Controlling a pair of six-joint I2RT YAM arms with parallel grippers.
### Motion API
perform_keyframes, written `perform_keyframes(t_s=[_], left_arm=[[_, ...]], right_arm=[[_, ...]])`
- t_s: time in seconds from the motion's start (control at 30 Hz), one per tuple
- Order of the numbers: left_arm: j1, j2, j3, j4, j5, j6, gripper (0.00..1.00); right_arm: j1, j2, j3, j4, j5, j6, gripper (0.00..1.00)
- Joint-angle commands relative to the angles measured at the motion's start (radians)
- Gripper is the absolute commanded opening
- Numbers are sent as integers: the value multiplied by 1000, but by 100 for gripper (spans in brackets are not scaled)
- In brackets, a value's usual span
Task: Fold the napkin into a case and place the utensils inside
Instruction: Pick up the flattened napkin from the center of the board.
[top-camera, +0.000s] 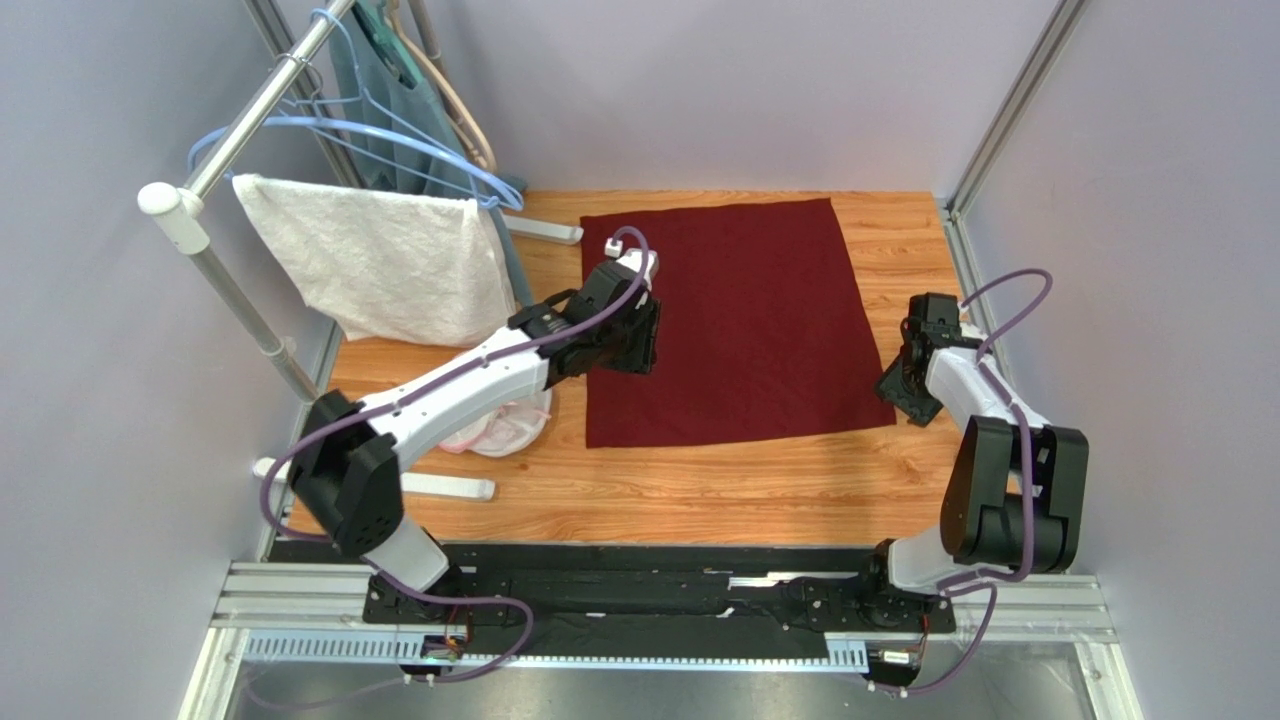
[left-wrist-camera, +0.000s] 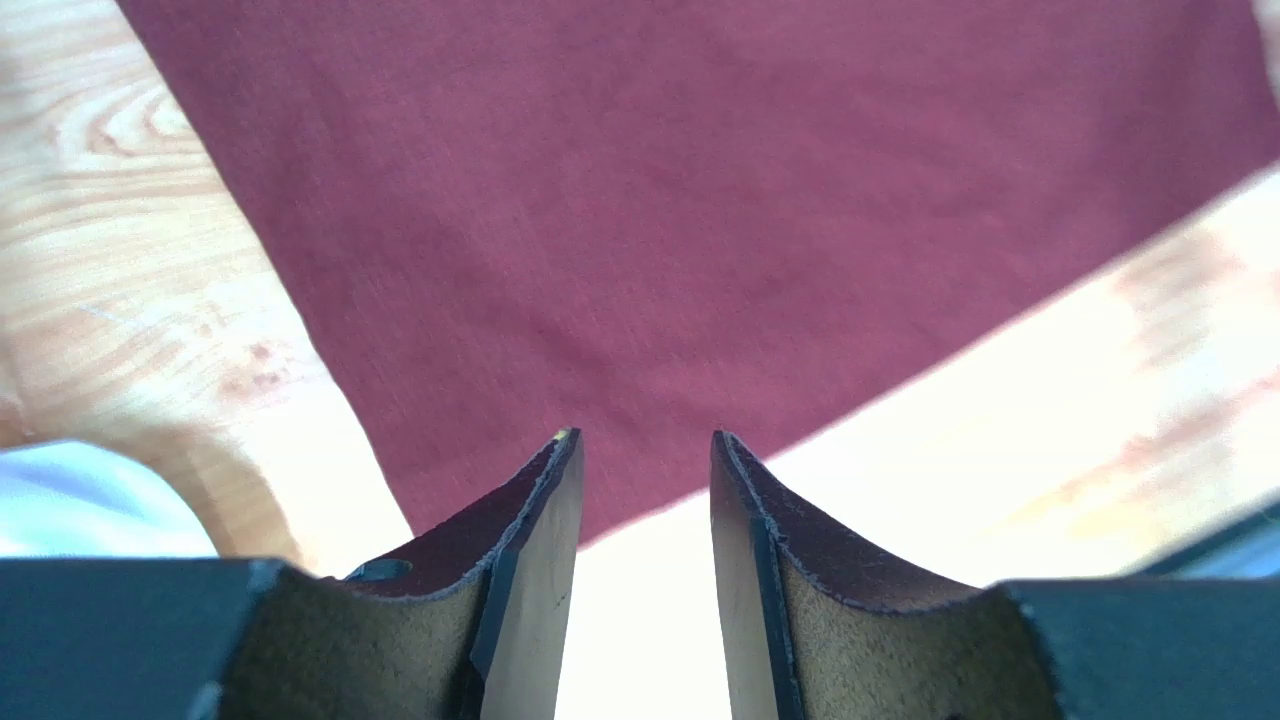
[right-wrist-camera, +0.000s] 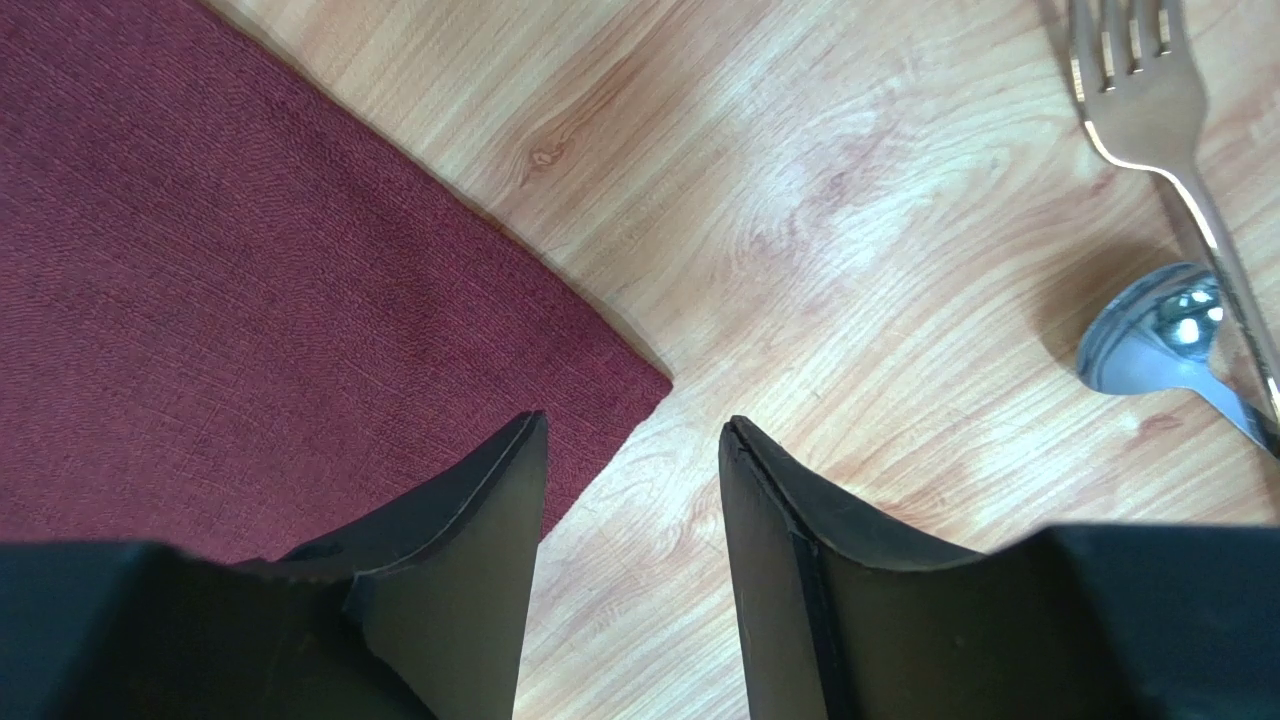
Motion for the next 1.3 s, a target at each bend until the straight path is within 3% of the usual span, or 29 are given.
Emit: perform_keyframes(t_s=[0.0, 0.33, 0.4, 0.57, 0.63, 0.8, 1.1, 1.27], left_arm=[[-14, -113, -96, 45, 64, -41, 45], [-20, -214, -250, 64, 25, -84, 51], [-20, -230, -294, 73, -5, -99, 53], [-20, -236, -340, 28, -45, -139, 68], [-20, -227, -351, 11, -62, -184, 71], [-20, -153, -376, -1, -74, -233, 65], [-22, -55, -342, -70, -194, -330, 63], [-23, 34, -307, -76, -171, -368, 58]], right_arm=[[-3, 44, -3, 49, -11, -13, 50], [0, 113, -17, 97, 6, 9, 47], [-1, 127, -12, 125, 9, 3, 39], [-1, 113, -13, 83, -11, 27, 15], [0, 79, -41, 89, -23, 39, 11], [6, -55, -87, 66, -52, 58, 8], [6, -163, -125, 46, -55, 52, 1], [6, -207, -138, 42, -63, 50, 0]])
